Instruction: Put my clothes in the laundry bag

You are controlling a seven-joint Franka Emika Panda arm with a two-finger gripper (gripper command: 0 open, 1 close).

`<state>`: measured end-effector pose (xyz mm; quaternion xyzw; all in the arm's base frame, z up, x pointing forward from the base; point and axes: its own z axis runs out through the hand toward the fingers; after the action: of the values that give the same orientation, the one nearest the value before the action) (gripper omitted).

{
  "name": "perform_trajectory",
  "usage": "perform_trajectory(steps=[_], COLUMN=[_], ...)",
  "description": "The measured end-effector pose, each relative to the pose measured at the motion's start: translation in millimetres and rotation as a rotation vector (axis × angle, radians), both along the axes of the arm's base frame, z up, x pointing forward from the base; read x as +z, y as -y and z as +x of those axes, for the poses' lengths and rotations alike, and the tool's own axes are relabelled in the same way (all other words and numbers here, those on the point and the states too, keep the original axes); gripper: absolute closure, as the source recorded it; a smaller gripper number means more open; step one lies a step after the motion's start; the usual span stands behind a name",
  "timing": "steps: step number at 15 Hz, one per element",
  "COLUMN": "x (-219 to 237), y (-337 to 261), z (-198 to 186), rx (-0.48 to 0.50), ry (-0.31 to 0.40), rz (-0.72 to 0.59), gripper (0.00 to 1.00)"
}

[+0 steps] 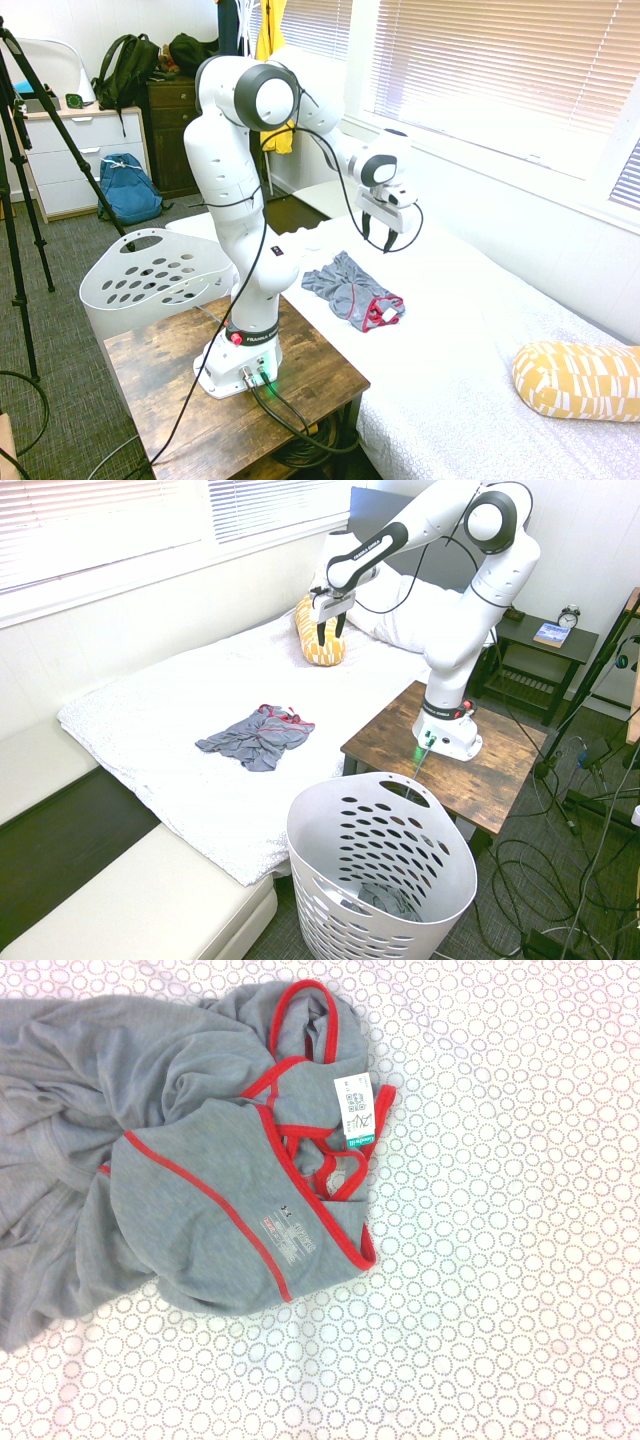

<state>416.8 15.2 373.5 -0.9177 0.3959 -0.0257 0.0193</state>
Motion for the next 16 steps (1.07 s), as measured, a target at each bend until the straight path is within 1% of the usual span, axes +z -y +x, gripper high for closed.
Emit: perform_trajectory(steps=[4, 7, 9, 12, 14, 16], x=[-3, -19, -56, -126, -172, -221], y=[-11, -33, -51, -75, -85, -93], z=[3, 24, 41, 59, 68, 69], rx=[0.015, 0.042, 0.07, 0.107, 0.112, 0.124], ry=[0.004, 0.033, 0.044, 0.052, 0.042, 0.02], rz=[-0.007, 0.008, 0.025, 0.044, 0.06, 0.081], gripper=[0.0, 0.0, 0.0, 0.0, 0.0, 0.0])
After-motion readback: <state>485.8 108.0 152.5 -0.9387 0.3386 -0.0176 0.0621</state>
